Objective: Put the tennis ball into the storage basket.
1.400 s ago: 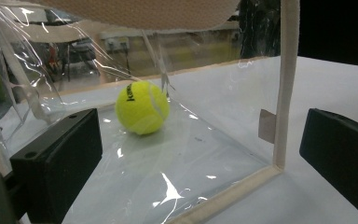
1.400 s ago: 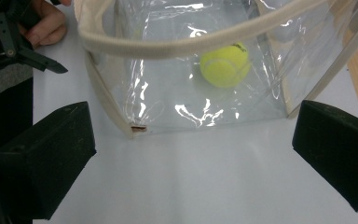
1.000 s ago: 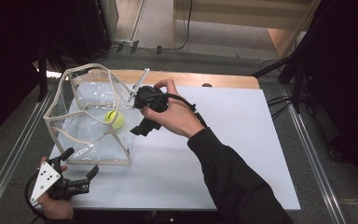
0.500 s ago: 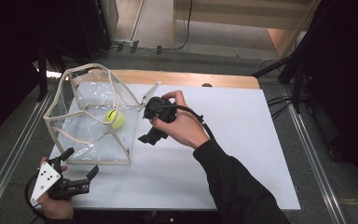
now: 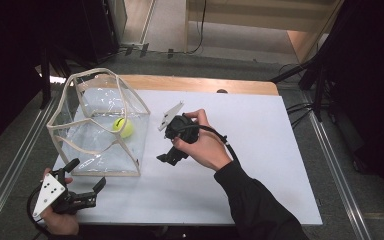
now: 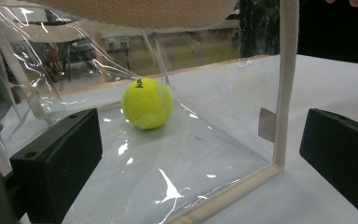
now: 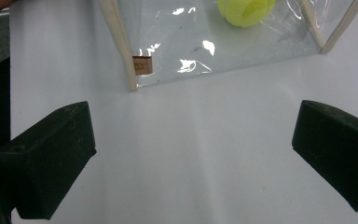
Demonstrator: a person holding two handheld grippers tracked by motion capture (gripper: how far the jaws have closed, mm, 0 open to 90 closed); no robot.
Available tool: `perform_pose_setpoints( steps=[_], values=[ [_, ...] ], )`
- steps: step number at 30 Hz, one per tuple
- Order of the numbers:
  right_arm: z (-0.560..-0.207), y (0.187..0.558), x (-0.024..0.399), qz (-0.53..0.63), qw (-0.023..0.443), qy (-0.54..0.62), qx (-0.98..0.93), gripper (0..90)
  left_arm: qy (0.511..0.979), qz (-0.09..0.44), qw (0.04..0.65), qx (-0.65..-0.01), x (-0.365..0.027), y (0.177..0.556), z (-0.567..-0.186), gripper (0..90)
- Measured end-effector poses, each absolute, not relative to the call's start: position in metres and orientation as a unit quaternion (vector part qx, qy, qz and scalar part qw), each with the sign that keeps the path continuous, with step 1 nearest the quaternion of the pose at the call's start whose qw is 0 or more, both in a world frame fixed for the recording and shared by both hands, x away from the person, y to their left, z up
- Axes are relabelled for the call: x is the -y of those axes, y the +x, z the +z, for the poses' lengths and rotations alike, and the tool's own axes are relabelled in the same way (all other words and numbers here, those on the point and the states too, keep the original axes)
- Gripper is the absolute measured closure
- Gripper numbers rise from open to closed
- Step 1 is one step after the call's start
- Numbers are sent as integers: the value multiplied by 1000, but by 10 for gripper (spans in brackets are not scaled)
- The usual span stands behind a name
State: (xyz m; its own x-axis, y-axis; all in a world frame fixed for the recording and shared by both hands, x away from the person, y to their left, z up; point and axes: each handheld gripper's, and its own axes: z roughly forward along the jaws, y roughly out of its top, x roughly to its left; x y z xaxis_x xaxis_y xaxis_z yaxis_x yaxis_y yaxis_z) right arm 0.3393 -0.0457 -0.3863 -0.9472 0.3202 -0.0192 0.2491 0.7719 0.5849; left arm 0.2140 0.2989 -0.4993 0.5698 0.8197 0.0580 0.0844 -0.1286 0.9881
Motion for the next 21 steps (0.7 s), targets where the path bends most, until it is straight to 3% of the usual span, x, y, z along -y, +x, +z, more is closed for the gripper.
perform_pose_setpoints(
  steps=[21],
  values=[
    [-425, 323, 99, 357, 53, 186, -914, 0, 679, 323, 569, -333, -299, 214, -499, 0]
  ],
)
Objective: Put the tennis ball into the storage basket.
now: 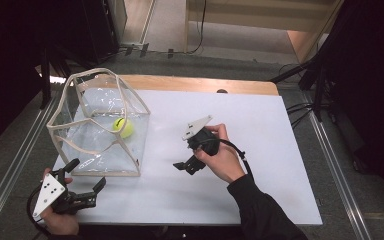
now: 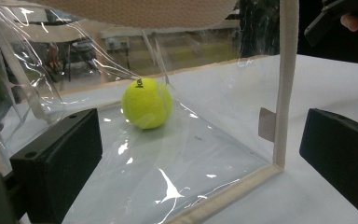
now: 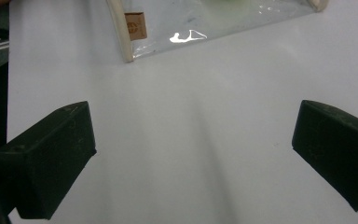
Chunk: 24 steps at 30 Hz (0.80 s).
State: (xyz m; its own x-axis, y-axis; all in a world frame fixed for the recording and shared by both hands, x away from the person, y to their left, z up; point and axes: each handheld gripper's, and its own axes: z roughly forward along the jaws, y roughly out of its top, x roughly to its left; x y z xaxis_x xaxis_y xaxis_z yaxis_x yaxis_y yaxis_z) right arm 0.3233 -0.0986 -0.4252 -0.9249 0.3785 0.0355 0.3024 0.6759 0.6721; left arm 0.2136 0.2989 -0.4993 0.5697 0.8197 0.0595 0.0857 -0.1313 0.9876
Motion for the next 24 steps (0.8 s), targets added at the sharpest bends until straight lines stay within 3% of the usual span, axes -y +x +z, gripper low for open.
perform_pose_setpoints(
  steps=[24],
  values=[
    [-463, 305, 169, 421, 76, 253, -867, 0, 681, 324, 568, -330, -298, 214, -500, 0]
  ],
)
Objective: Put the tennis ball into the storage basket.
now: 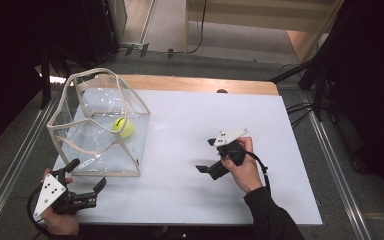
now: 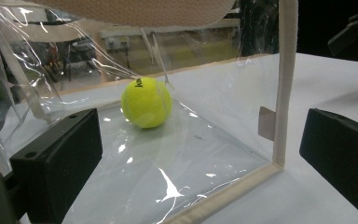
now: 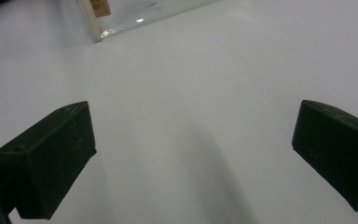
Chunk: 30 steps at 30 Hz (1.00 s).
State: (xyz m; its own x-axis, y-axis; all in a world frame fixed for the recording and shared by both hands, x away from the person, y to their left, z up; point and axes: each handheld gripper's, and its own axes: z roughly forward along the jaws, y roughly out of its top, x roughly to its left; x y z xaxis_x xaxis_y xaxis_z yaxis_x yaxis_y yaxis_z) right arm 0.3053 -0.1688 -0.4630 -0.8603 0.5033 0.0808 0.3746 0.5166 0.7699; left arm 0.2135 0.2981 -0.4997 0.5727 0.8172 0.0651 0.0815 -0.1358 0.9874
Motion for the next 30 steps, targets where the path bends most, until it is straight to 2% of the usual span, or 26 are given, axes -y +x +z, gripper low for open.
perform_pose_setpoints(
  steps=[21, 30],
  values=[
    [-489, 288, 211, 445, 85, 294, -841, 0, 682, 325, 566, -330, -298, 213, -500, 0],
    [-499, 277, 234, 456, 106, 321, -823, 0, 686, 326, 562, -328, -297, 214, -500, 0]
  ],
)
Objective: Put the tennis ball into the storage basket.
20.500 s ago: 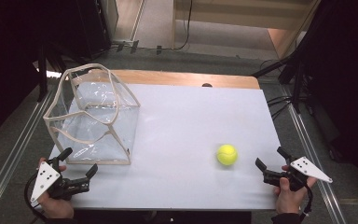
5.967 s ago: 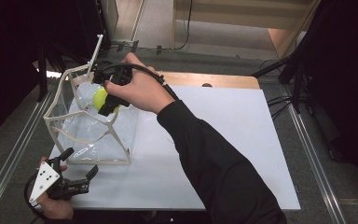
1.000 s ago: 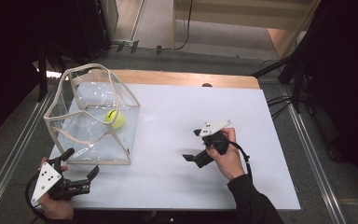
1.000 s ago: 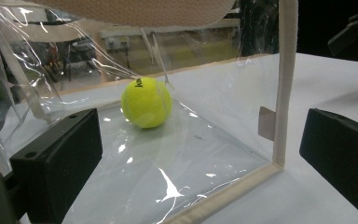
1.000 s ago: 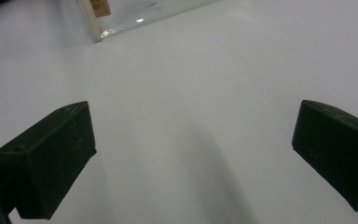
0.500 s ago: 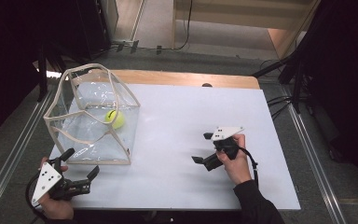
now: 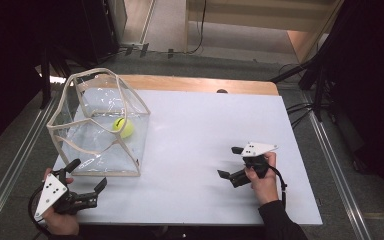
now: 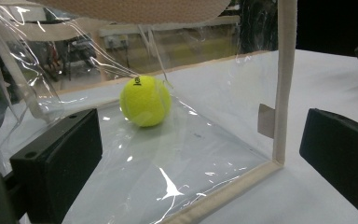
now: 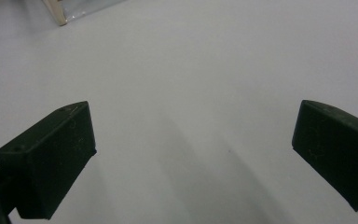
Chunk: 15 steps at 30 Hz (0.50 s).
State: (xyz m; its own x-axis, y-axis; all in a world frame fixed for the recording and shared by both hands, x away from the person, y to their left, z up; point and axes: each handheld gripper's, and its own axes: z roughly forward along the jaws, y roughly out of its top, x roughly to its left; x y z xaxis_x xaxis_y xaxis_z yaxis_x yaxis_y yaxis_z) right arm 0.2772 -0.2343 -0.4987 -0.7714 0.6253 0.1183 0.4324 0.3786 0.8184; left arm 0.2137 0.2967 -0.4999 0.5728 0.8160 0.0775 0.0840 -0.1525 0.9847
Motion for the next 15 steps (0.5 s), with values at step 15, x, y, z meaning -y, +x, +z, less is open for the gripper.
perform_pose_setpoints(
  steps=[15],
  values=[
    [-506, 256, 268, 475, 131, 353, -796, 0, 686, 325, 562, -328, -296, 214, -500, 0]
  ],
)
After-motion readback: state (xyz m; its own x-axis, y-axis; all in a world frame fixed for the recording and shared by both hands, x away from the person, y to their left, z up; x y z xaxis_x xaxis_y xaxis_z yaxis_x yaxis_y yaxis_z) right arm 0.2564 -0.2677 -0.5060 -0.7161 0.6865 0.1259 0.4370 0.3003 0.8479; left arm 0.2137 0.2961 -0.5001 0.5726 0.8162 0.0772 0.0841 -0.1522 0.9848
